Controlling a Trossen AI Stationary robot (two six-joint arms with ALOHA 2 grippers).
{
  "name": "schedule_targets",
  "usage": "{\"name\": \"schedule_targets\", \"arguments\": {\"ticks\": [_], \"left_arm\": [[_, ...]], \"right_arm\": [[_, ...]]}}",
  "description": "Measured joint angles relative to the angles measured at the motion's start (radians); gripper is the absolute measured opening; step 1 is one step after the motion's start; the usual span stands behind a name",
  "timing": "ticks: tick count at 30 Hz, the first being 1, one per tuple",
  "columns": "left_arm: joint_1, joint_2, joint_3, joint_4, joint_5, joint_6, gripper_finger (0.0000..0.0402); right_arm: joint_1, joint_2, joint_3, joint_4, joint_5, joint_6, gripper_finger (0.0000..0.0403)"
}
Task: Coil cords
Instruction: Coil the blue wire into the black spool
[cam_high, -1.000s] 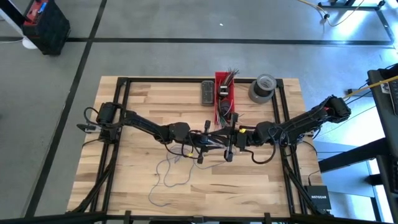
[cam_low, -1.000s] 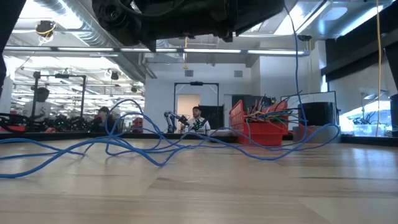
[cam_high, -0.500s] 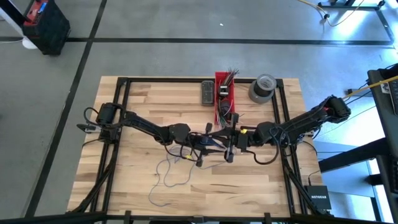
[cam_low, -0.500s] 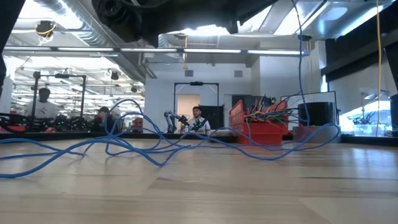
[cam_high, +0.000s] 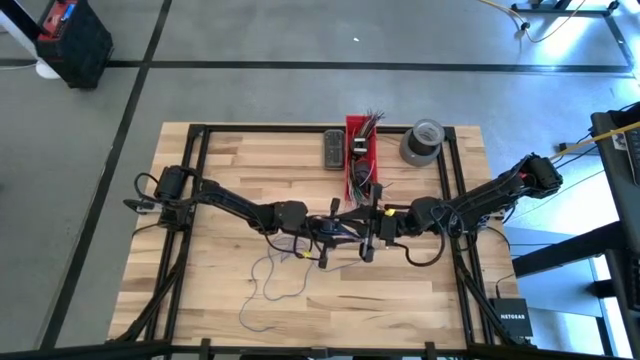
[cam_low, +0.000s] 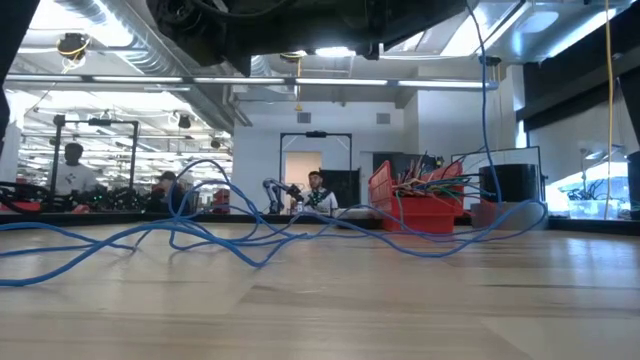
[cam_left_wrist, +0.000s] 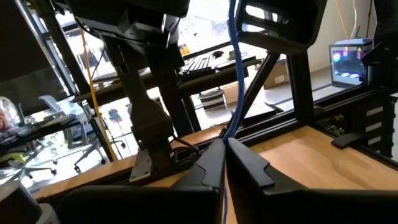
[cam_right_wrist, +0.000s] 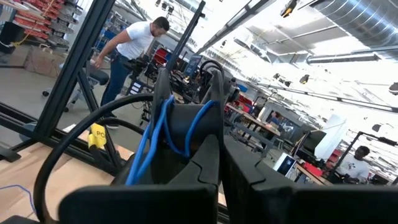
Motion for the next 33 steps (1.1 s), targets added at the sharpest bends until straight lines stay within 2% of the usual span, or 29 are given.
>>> {"name": "schedule_targets", "arguments": {"ticks": [6,15,19,26,33], "left_arm": [[0.001,0.0,0.0,-0.014,-0.015,0.002,0.0002],[0.001,0.0,0.001,-0.077,-0.015,0.014,0.0013],[0.001,-0.001,0.001,-0.101,-0.015,-0.026,0.0048],[0.013,-0.001,0.001,-0.109,-0.015,-0.061,0.0127],[0.021,0.047,0.025,-0.098,-0.015,-0.094,0.0143]], "right_arm": [[0.0,0.0,0.0,-0.002,0.02,-0.003,0.0008],[0.037,-0.023,0.006,-0.025,0.156,-0.055,0.0008],[0.073,-0.034,0.025,-0.041,0.214,-0.096,0.0008],[0.079,-0.035,0.028,-0.058,0.223,-0.103,0.0008],[0.079,-0.035,0.028,-0.061,0.222,-0.104,0.0008]]}}
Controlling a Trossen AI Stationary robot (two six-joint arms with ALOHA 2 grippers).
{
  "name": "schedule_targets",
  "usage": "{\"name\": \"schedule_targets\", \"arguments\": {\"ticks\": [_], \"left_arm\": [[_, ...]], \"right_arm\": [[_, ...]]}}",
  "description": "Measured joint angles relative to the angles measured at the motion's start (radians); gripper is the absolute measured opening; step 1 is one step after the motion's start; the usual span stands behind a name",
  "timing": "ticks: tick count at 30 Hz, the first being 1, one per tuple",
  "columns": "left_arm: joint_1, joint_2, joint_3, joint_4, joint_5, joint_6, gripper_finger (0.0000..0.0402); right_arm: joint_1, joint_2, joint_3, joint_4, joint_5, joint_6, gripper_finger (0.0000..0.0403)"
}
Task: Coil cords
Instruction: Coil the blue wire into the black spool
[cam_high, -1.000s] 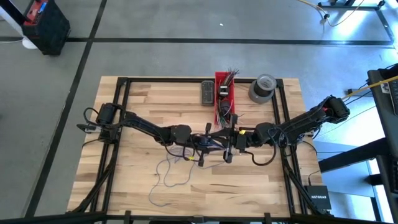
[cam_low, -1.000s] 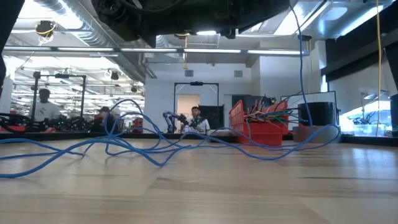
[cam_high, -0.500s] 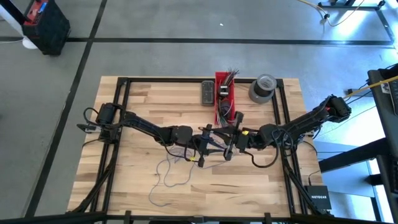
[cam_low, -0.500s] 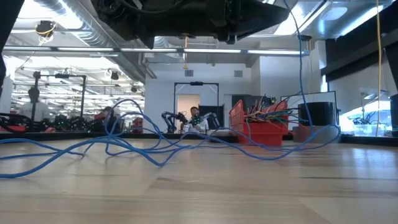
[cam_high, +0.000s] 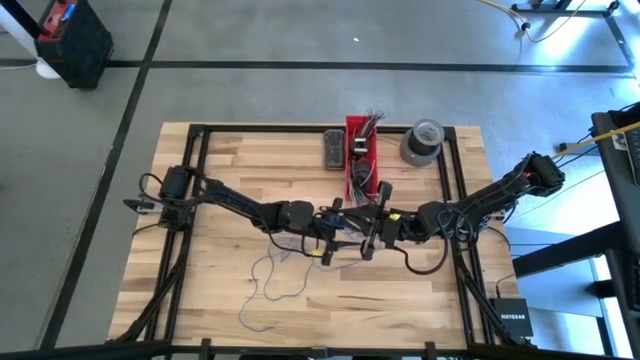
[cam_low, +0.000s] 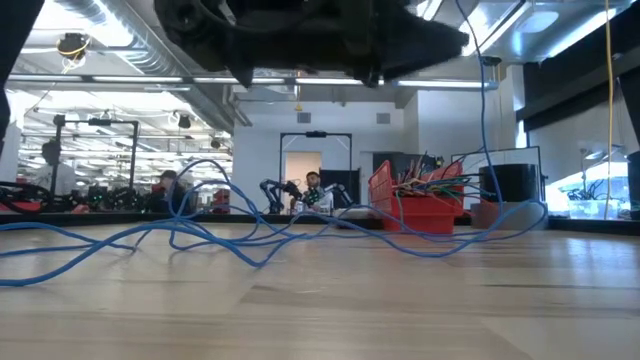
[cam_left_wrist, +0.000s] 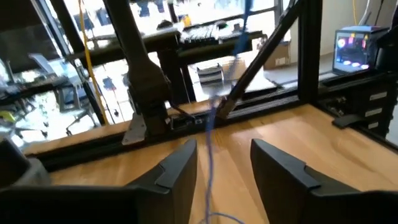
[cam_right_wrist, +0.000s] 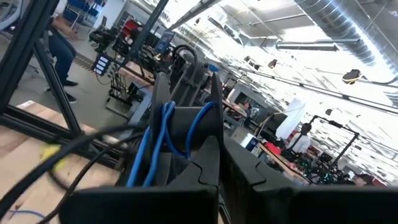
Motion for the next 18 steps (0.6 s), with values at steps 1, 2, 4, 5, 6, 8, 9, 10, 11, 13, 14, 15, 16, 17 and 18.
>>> {"name": "schedule_targets", "arguments": {"ticks": [1,2,4,5,6,8,9,10,11,13,14,15,16,17,18], "left_arm": [[0.0,0.024,0.02,0.001,0.0,-0.004,0.0141],[-0.001,0.046,0.035,-0.004,0.0,0.004,0.0139],[-0.004,0.08,0.064,-0.02,0.0,0.025,0.0136],[-0.004,0.088,0.073,-0.024,0.0,0.028,0.0134],[-0.004,0.09,0.08,-0.025,0.0,0.026,0.0134],[-0.004,0.09,0.092,-0.023,0.0,0.011,0.0134],[-0.004,0.089,0.095,-0.02,0.0,0.007,0.0134],[-0.003,0.089,0.096,-0.022,0.0,0.005,0.0133],[-0.003,0.09,0.098,-0.025,0.0,0.004,0.0133],[-0.003,0.091,0.1,-0.027,0.0,0.005,0.013],[-0.003,0.092,0.102,-0.024,0.0,0.007,0.0128],[-0.003,0.095,0.103,-0.015,0.0,0.012,0.0124],[-0.003,0.096,0.103,-0.014,0.0,0.014,0.012],[-0.003,0.098,0.103,-0.013,0.0,0.014,0.0115],[-0.003,0.099,0.103,-0.013,0.0,0.014,0.0108]], "right_arm": [[0.0,0.0,0.0,0.001,0.0,0.0,0.0008],[0.0,0.0,0.0,0.001,-0.001,-0.002,0.0008],[0.0,0.0,0.001,0.001,0.001,-0.011,0.0008],[0.0,0.0,0.001,0.0,0.006,-0.019,0.0008],[0.0,0.0,0.001,0.0,0.011,-0.022,0.0008],[0.001,0.0,0.001,-0.005,0.011,-0.022,0.0008],[0.001,0.0,0.001,-0.007,0.011,-0.022,0.0008],[0.001,0.0,0.001,-0.007,0.011,-0.022,0.0008],[0.001,0.0,0.001,-0.007,0.011,-0.019,0.0008],[0.001,0.0,0.001,-0.006,0.011,-0.016,0.0008],[0.001,0.0,0.001,-0.006,0.011,-0.016,0.0008],[0.001,0.0,0.001,-0.005,0.011,-0.015,0.0008],[0.001,0.0,0.001,0.0,0.011,-0.016,0.0008],[0.001,0.0,0.001,0.002,0.011,-0.016,0.0008],[0.001,0.0,0.001,0.009,0.008,-0.016,0.0008]]}}
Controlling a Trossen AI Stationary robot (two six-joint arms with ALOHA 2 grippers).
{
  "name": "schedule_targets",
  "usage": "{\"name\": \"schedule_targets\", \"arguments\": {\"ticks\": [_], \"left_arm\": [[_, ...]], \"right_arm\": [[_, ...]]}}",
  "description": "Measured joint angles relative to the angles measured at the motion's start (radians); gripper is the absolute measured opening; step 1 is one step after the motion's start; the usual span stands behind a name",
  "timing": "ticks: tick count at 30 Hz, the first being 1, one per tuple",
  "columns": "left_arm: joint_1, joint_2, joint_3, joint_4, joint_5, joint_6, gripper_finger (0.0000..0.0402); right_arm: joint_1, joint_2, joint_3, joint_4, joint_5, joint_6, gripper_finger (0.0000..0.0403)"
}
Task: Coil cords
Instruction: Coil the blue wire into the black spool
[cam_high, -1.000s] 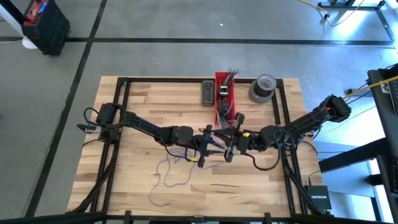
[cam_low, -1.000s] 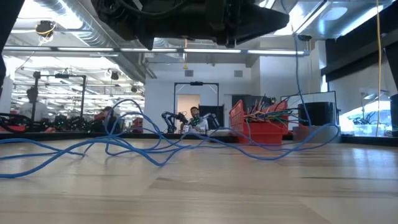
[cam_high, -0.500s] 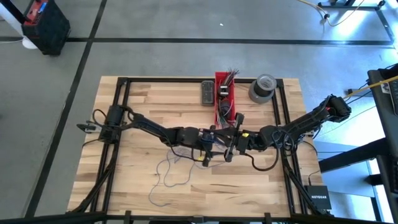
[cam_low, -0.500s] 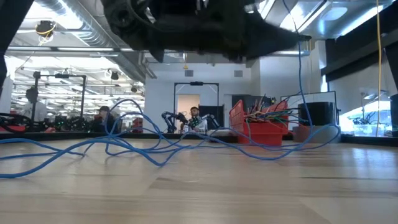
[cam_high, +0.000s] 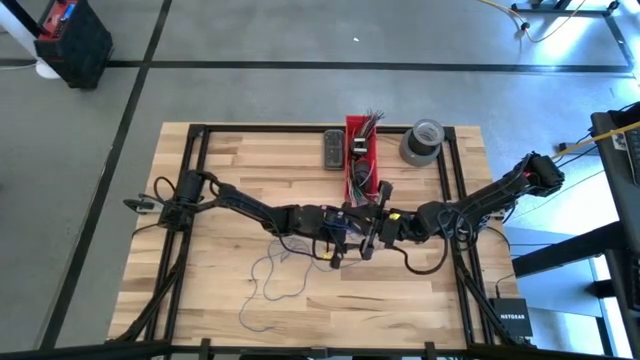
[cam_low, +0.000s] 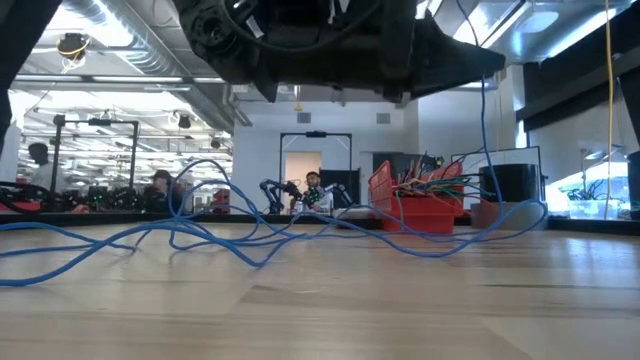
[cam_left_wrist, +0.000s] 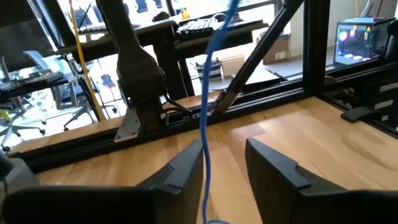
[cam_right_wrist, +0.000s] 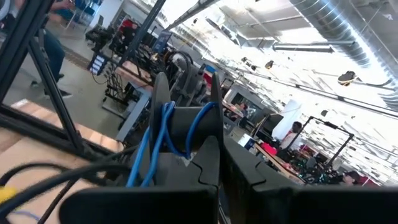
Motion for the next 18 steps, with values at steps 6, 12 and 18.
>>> {"name": "schedule_targets", "arguments": {"ticks": [6,12,18], "left_arm": [[0.0,0.0,0.0,-0.017,-0.02,0.041,0.0027],[0.0,-0.077,-0.002,-0.263,-0.2,0.172,0.0006],[0.002,-0.24,-0.002,-0.612,-0.334,0.214,0.0003]], "right_arm": [[0.0,0.0,0.0,0.0,-0.006,-0.001,0.0008],[0.039,-0.01,0.0,-0.009,0.035,-0.005,0.0008],[0.095,-0.048,0.0,-0.017,0.113,-0.03,0.0008]]}}
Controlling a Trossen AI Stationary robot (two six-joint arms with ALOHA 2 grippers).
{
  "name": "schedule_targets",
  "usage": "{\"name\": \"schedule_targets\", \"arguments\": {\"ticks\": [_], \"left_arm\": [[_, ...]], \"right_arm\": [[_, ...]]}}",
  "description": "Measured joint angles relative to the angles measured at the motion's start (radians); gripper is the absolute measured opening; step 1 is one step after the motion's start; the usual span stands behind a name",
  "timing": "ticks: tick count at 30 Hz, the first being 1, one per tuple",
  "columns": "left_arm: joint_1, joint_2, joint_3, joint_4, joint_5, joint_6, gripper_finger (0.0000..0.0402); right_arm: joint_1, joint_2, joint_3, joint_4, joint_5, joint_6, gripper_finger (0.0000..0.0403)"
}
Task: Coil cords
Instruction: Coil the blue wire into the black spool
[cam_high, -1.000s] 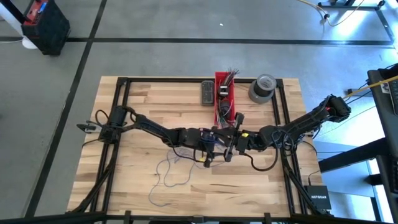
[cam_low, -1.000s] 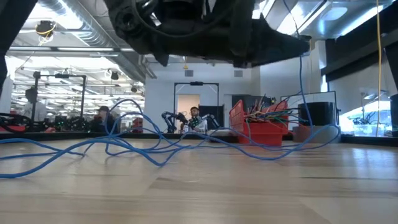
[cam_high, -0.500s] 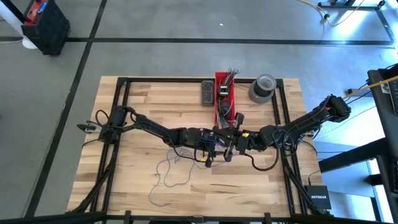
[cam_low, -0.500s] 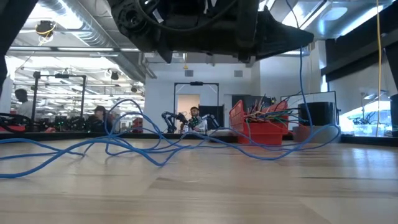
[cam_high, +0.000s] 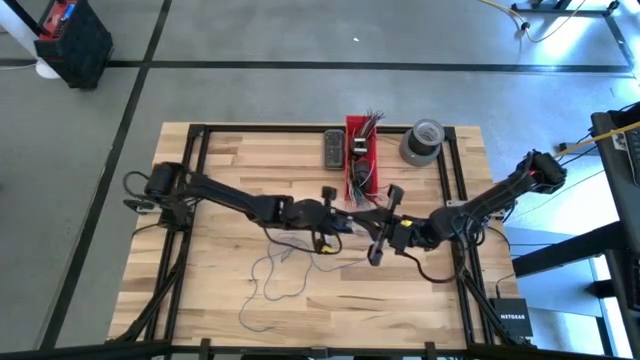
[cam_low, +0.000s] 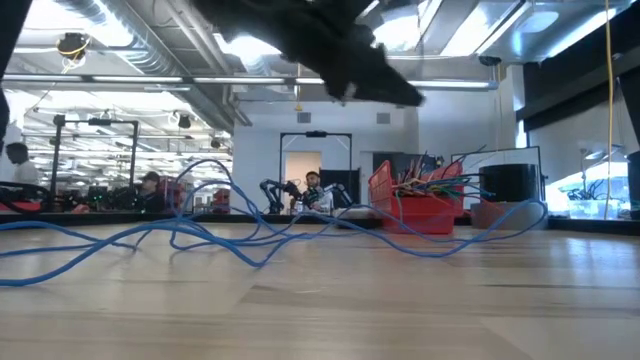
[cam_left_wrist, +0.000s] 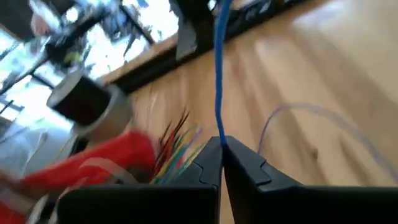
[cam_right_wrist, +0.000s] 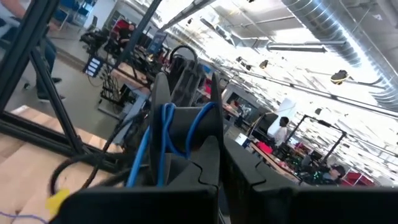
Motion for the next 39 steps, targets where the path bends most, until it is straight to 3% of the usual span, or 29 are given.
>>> {"name": "schedule_targets", "arguments": {"ticks": [9,16,25,30,39], "left_arm": [[-0.003,-0.255,-0.053,-0.417,-0.147,-0.151,0.0002],[-0.008,-0.443,-0.168,-0.484,-0.305,-0.275,0.0002],[-0.033,-0.547,-0.219,-0.475,-0.311,-0.331,0.0001],[-0.057,-0.551,-0.219,-0.463,-0.302,-0.338,0.0001],[-0.076,-0.548,-0.219,-0.354,-0.145,-0.353,0.0004]], "right_arm": [[0.008,-0.039,0.001,-0.135,0.052,0.008,0.0008],[0.0,-0.039,0.025,-0.26,0.053,0.047,0.0008],[-0.125,-0.021,0.04,-0.467,0.029,0.155,0.0008],[-0.19,0.03,0.04,-0.492,0.021,0.167,0.0008],[-0.292,0.113,0.04,-0.492,0.048,0.209,0.0008]]}}
